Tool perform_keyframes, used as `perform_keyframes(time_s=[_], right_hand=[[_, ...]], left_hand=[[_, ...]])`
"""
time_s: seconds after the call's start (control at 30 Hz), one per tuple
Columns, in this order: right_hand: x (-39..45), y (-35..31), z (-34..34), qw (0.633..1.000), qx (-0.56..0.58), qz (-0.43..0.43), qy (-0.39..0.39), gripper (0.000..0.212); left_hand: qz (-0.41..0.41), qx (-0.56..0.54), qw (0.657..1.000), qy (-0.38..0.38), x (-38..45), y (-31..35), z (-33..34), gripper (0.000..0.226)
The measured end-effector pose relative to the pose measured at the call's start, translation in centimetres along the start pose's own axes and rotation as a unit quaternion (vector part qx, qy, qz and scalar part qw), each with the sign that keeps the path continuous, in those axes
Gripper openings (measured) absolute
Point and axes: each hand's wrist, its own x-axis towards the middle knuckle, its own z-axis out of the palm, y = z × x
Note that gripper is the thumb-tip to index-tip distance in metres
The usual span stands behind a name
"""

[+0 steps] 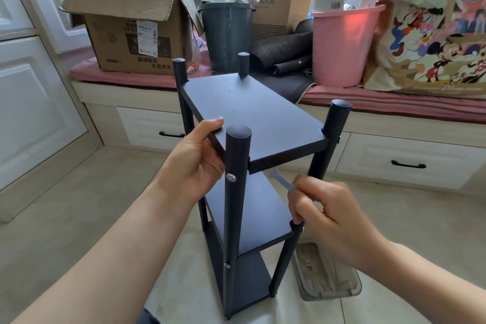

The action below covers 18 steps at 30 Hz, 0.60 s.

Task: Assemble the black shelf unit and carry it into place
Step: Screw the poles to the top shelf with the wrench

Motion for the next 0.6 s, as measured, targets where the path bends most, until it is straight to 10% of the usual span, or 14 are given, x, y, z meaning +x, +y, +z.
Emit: perform_keyframes(time_s=[0.17, 0.6], right_hand=[[0.5, 0.3, -0.6, 0.999, 0.024, 0.031, 0.024, 0.026], [1.3, 1.2, -2.5, 0.988, 0.047, 0.083, 0.122, 0.033]], left_hand=[[0.032, -0.035, 0.999, 0.027, -0.7, -0.5, -0.2, 0.005], [0.108, -0.134, 0.983, 0.068, -1.5, -2.9, 2.1, 0.017]])
